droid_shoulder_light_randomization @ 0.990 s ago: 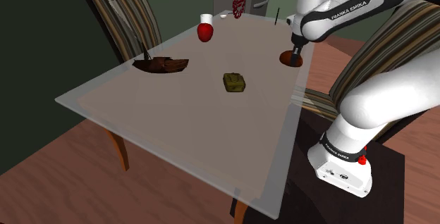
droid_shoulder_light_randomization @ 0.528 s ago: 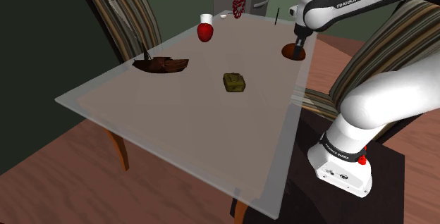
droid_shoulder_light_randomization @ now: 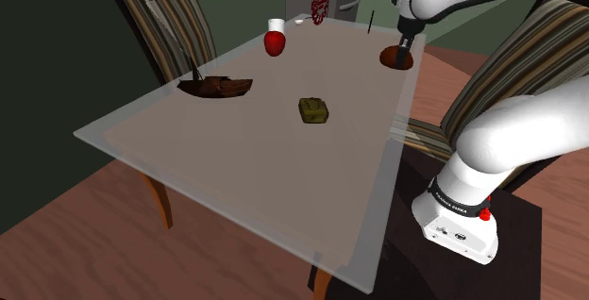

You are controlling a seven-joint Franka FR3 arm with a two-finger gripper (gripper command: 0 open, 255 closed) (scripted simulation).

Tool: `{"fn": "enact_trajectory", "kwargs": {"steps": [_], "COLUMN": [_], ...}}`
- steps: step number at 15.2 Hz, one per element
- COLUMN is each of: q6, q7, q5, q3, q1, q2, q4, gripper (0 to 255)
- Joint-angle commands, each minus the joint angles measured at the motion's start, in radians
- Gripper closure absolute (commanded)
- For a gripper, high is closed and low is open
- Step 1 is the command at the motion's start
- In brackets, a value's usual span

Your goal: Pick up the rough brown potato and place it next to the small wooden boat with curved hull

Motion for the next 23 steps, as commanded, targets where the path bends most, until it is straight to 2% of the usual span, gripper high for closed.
{"fn": "enact_trajectory", "kwargs": {"steps": [1,10,16,23], "q6": [-0.027,-0.138,-0.157,-0.182], "q7": [-0.009,-0.044,0.090,0.233], "q5": [0.008,0.039,0.104,0.162], "q3": [0.004,0.023,0.135,0.249], "q1": [0.003,0.013,0.079,0.143], "q2": [-0.008,-0.028,0.065,0.212], "q4": [0.020,0.115,0.176,0.300], "gripper": [255,255,255,255]}}
